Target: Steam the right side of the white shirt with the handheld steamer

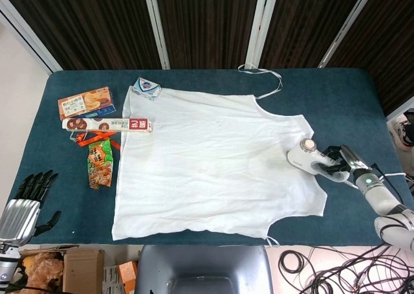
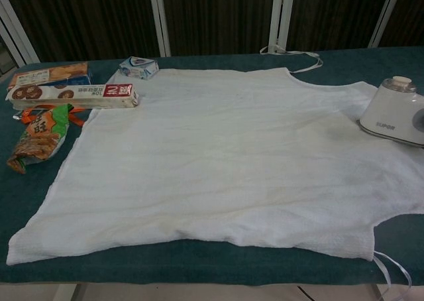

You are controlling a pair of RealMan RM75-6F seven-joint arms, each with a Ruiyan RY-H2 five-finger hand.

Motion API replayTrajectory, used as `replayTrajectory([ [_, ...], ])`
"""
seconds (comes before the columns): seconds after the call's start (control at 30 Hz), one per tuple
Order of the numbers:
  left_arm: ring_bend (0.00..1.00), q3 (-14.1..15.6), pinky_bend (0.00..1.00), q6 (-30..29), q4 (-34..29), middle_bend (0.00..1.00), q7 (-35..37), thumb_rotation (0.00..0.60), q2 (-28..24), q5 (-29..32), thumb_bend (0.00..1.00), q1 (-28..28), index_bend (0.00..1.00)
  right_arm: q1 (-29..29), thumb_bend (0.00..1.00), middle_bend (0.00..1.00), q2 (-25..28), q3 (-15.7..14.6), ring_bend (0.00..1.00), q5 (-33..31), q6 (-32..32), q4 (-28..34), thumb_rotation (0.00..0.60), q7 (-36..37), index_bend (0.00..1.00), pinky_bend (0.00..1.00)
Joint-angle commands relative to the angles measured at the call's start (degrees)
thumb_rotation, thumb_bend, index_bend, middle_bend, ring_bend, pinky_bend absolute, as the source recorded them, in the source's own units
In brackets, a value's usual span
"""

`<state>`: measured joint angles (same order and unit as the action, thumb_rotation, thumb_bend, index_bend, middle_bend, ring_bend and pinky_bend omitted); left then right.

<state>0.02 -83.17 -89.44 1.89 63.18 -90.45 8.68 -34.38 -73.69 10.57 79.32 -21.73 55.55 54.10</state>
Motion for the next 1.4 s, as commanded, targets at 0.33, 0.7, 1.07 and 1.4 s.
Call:
replayTrajectory([
  [0.33, 0.00, 0.08, 0.05, 0.01, -0.05, 0.04, 0.04, 0.600, -0.09, -0.08, 0.33, -0.07, 0.00, 0.57, 0.46, 0.86, -2.31, 0.02, 0.81, -3.14, -6.52, -0.23, 0.600, -8.99, 0.86, 1.00],
  [0.7, 0.01, 0.06, 0.05, 0.15, -0.23, 0.04, -0.25, 0.600, -0.19, 0.11, 0.34, -0.12, 0.00, 2.62, 0.59, 1.00, -5.10, 1.27, 0.95, -5.31, -17.93, 0.87, 0.600, -17.85, 1.00, 1.00],
  [1.07, 0.01, -0.06, 0.05, 0.30, -0.32, 0.04, -0.51, 0.600, -0.19, 0.44, 0.34, -0.14, 0.00, 2.56, 0.67, 1.00, -7.43, -0.04, 1.00, -0.65, -23.71, -2.59, 0.600, -13.36, 1.00, 1.00],
  [1.4, 0.01, -0.16, 0.05, 0.34, -0.36, 0.04, -0.58, 0.600, -0.21, 0.69, 0.34, -0.18, 0.00, 1.27, 0.71, 1.00, -8.69, -3.28, 1.00, 5.05, -26.38, -9.27, 0.600, -5.29, 1.00, 1.00],
])
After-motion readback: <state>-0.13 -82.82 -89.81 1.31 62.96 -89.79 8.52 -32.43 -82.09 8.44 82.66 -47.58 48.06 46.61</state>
